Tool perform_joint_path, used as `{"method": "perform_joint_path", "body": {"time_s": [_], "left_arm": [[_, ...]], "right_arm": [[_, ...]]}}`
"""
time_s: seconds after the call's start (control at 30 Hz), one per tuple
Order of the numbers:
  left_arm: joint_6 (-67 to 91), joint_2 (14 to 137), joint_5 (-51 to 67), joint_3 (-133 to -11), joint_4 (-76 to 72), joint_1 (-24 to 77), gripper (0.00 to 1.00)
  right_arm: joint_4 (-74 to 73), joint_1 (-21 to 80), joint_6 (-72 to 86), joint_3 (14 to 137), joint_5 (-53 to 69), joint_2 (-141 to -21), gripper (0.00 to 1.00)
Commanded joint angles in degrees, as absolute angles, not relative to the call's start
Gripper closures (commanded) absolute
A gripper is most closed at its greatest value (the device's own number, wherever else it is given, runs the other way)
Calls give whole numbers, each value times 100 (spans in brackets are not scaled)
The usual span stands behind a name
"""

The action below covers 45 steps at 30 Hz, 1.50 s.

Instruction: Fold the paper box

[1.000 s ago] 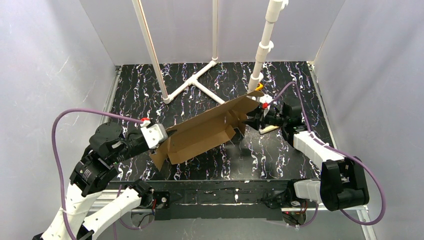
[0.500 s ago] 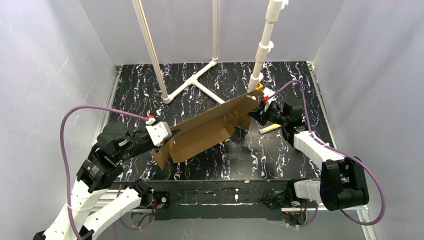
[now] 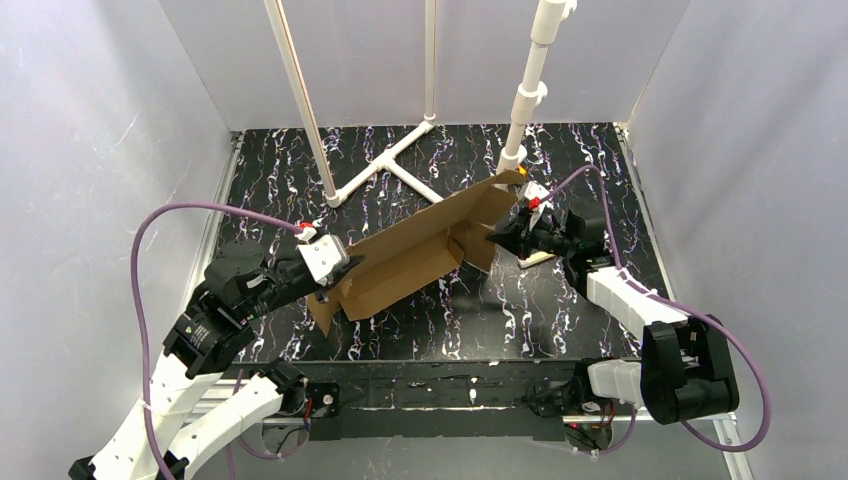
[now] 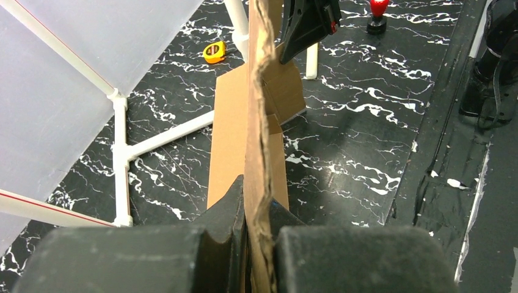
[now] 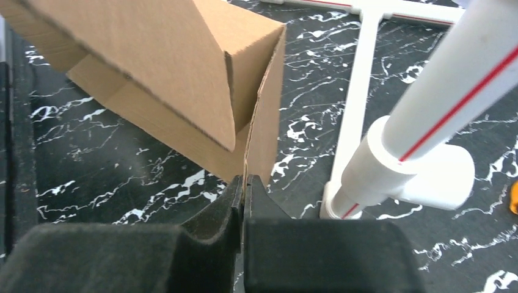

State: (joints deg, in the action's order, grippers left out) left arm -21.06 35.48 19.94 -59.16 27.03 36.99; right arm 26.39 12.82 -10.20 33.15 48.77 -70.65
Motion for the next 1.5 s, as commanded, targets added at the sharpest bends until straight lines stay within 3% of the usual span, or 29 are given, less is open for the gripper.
{"method": "perform_joint_path", "body": {"time_s": [0.0, 0.37, 0.5, 1.03, 1.27, 1.47], "left_arm": [[-2028, 3599, 2061, -5849, 2574, 3717, 100], [-2165, 3708, 2212, -5894, 2844, 3715, 100], [-2179, 3727, 2257, -5898, 2878, 3717, 100], [-2467, 3832, 2222, -6029, 3419, 3717, 100], [-2496, 3822, 2171, -6049, 3428, 3717, 100], [-2514, 3821, 2179, -6032, 3428, 3718, 100]], "right_arm": [[3003, 1400, -752, 3215, 5506, -6998, 87], [2774, 1459, -988, 3316, 5987, -7137, 54], [2539, 1459, -1192, 3401, 6012, -7158, 48], [1583, 1214, -1990, 3711, 6161, -7033, 41], [504, 738, -3014, 4053, 6500, -6935, 37], [1438, 624, -2449, 3911, 5936, -7005, 44]]}}
